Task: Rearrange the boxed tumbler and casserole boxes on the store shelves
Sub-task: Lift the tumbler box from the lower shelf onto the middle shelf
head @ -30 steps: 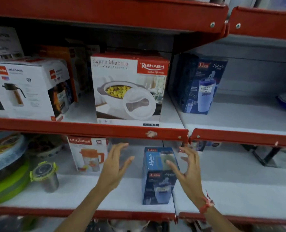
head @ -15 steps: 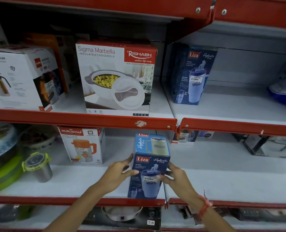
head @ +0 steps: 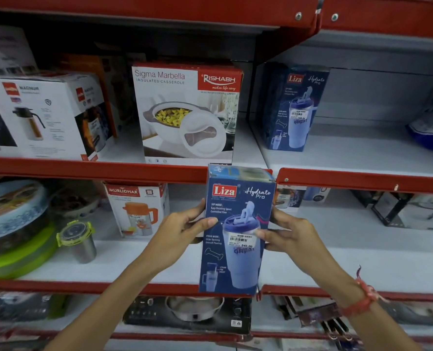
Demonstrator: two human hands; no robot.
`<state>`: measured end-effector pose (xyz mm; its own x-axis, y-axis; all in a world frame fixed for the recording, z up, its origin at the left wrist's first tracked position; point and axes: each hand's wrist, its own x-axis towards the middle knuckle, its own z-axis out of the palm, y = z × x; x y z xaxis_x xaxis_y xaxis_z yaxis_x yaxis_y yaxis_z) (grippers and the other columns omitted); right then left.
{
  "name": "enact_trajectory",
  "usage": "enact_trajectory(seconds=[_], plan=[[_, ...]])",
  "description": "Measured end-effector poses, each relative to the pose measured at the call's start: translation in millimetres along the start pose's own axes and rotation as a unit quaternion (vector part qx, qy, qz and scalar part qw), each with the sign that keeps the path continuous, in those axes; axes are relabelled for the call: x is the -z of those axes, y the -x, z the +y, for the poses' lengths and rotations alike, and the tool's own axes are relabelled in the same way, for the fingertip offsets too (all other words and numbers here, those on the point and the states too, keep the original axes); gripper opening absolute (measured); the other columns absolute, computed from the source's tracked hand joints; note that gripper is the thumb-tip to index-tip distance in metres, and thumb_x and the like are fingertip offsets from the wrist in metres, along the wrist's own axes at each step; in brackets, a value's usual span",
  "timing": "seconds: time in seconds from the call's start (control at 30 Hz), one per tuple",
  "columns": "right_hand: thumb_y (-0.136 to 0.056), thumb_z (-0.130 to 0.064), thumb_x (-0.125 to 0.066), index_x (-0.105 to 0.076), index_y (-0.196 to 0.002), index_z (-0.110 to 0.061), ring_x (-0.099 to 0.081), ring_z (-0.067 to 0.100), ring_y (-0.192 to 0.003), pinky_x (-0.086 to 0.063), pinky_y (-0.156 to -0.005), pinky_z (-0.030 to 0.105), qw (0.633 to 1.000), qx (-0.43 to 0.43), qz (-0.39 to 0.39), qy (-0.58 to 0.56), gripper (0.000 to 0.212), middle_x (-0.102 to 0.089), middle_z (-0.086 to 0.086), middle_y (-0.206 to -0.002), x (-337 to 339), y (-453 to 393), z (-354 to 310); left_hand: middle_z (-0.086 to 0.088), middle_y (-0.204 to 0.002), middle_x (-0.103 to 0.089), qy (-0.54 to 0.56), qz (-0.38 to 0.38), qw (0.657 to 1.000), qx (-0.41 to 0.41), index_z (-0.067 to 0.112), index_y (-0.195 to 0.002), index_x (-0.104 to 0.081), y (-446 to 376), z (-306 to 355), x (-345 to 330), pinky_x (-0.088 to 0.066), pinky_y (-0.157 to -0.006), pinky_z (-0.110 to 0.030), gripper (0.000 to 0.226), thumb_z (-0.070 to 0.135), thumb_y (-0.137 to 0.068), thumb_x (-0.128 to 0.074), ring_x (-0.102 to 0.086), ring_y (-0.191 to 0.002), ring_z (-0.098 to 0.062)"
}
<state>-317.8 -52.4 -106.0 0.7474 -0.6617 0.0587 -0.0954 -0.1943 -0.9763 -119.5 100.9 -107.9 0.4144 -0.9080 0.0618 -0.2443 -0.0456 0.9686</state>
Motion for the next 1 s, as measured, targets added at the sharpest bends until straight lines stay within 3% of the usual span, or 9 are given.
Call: enact_trajectory(seconds=[0.07, 0.17, 0.3, 0.47, 0.6, 0.73, 0.87, 1.0], plan=[[-0.084, -0.004, -0.069, -0.055, -0.134, -0.018, -0.073, 0.016, -0.093, -0.062, -0.077, 0.035, 1.000, -0.003, 0.005, 0.005, 0.054, -0.069, -0.004, -0.122, 0, 2, -3, 0.004, -0.122, -0.068, 0.004, 0.003, 1.000, 0.001, 0.022, -0.137, -0.050, 1, 2, 0, -0.060, -0.083, -0.035, 0.057, 0.035, -0.082, -0.059, -0.066, -0.111, -0.015], [-0.083, -0.006, -0.069, -0.054, -0.135, -0.019, -0.072, 0.019, -0.096, -0.061, -0.080, 0.040, 1.000, -0.010, 0.011, 0.011, 0.055, -0.068, -0.004, -0.124, 0, 4, -4, 0.006, -0.120, -0.068, 0.010, 0.000, 1.000, -0.002, 0.021, -0.137, -0.050, 4, 4, -1, -0.061, -0.078, -0.029, 0.057, 0.035, -0.082, -0.058, -0.067, -0.107, -0.009], [-0.084, -0.007, -0.069, -0.054, -0.134, -0.020, -0.073, 0.004, -0.085, -0.059, -0.064, 0.021, 1.000, -0.010, 0.011, 0.015, 0.054, -0.068, -0.013, -0.116, 1, 9, -7, 0.012, -0.115, -0.067, 0.020, -0.002, 1.000, -0.008, 0.020, -0.134, -0.052, 8, 9, -3, -0.060, -0.071, -0.021, 0.059, 0.037, -0.077, -0.058, -0.067, -0.100, 0.000], [-0.084, -0.010, -0.069, -0.053, -0.135, -0.023, -0.072, 0.004, -0.091, -0.061, -0.068, 0.023, 0.999, 0.001, 0.019, 0.031, 0.055, -0.067, -0.008, -0.124, 5, 14, -21, 0.007, -0.123, -0.068, 0.032, 0.000, 0.999, -0.011, 0.024, -0.134, -0.053, 7, 17, -4, -0.059, -0.086, -0.041, 0.058, 0.037, -0.078, -0.060, -0.065, -0.112, -0.016], [-0.084, -0.005, -0.067, -0.056, -0.132, -0.024, -0.071, 0.010, -0.099, -0.060, -0.077, 0.025, 0.996, 0.073, 0.032, 0.038, 0.053, -0.071, -0.018, -0.117, 26, 17, -53, 0.007, -0.124, -0.068, 0.049, -0.007, 0.995, -0.088, 0.028, -0.135, -0.052, -4, 50, -10, -0.057, -0.092, -0.038, 0.057, 0.036, -0.079, -0.061, -0.063, -0.116, -0.014], [-0.080, -0.025, -0.064, -0.056, -0.129, -0.030, -0.071, 0.008, -0.099, -0.059, -0.082, 0.027, 0.978, 0.157, 0.081, 0.115, 0.050, -0.072, -0.022, -0.110, 60, 7, -90, 0.007, -0.127, -0.066, 0.041, -0.001, 0.983, -0.177, 0.030, -0.138, -0.045, -32, 96, -28, -0.057, -0.090, -0.033, 0.061, 0.033, -0.080, -0.062, -0.063, -0.116, -0.008], [-0.084, -0.023, -0.064, -0.056, -0.127, -0.035, -0.071, 0.002, -0.095, -0.059, -0.080, 0.022, 0.962, 0.188, 0.145, 0.133, 0.045, -0.069, -0.031, -0.108, 96, -21, -113, 0.004, -0.130, -0.064, 0.012, 0.006, 0.973, -0.229, 0.030, -0.136, -0.048, -79, 132, -50, -0.056, -0.093, -0.044, 0.050, 0.036, -0.088, -0.062, -0.063, -0.115, -0.012], [-0.078, -0.037, -0.063, -0.052, -0.129, -0.043, -0.066, 0.008, -0.107, -0.060, -0.078, 0.027, 0.952, 0.199, 0.183, 0.143, 0.052, -0.070, -0.018, -0.115, 130, -46, -122, -0.007, -0.127, -0.065, -0.022, 0.032, 0.968, -0.249, 0.017, -0.136, -0.049, -122, 155, -66, -0.056, -0.091, -0.047, 0.045, 0.028, -0.093, -0.056, -0.065, -0.112, -0.020]])
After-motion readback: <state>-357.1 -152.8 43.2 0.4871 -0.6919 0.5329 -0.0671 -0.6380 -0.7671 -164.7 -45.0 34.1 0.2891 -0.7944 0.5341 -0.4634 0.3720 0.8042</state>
